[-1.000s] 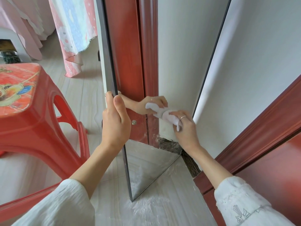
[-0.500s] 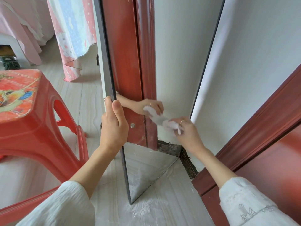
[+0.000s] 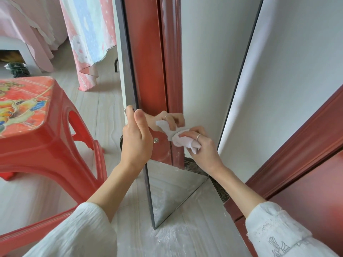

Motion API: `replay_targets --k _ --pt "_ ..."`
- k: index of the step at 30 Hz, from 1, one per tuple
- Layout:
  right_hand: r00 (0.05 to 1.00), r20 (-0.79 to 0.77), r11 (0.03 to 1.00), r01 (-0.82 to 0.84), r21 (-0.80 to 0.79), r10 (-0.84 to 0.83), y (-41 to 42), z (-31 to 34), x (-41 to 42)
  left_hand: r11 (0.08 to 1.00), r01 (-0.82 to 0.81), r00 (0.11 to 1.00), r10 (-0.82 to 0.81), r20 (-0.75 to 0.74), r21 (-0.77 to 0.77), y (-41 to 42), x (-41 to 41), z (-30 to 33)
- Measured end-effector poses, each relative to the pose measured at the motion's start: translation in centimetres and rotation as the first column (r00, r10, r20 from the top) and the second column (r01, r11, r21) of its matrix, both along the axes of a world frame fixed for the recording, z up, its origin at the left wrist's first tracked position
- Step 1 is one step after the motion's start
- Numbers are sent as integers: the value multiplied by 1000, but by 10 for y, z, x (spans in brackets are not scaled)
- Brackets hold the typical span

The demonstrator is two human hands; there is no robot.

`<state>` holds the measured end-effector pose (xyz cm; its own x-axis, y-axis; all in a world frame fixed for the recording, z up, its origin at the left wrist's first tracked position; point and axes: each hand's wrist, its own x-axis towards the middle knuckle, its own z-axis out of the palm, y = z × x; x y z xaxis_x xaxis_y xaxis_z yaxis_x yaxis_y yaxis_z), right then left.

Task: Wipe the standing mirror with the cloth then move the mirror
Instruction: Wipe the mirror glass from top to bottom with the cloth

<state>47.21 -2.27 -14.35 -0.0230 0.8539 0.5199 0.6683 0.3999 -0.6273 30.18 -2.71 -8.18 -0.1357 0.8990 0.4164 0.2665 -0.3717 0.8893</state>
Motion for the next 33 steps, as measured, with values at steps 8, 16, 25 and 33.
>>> replay_targets --k 8,16,25,33 --pt "936 307 875 -4 -484 175 -26 -58 2 997 50 997 -53 -49 -66 -3 0 2" --pt "993 -23 965 109 -238 -118 -17 20 16 995 88 993 -92 -80 -57 0 -4 -2" --pt "997 -49 998 -49 45 51 2 64 -16 997 72 996 -74 -54 -40 -3 -5 2" --pt "988 -24 977 -157 -146 155 -19 -22 -27 989 117 991 -122 -48 -85 -6 -2 4"
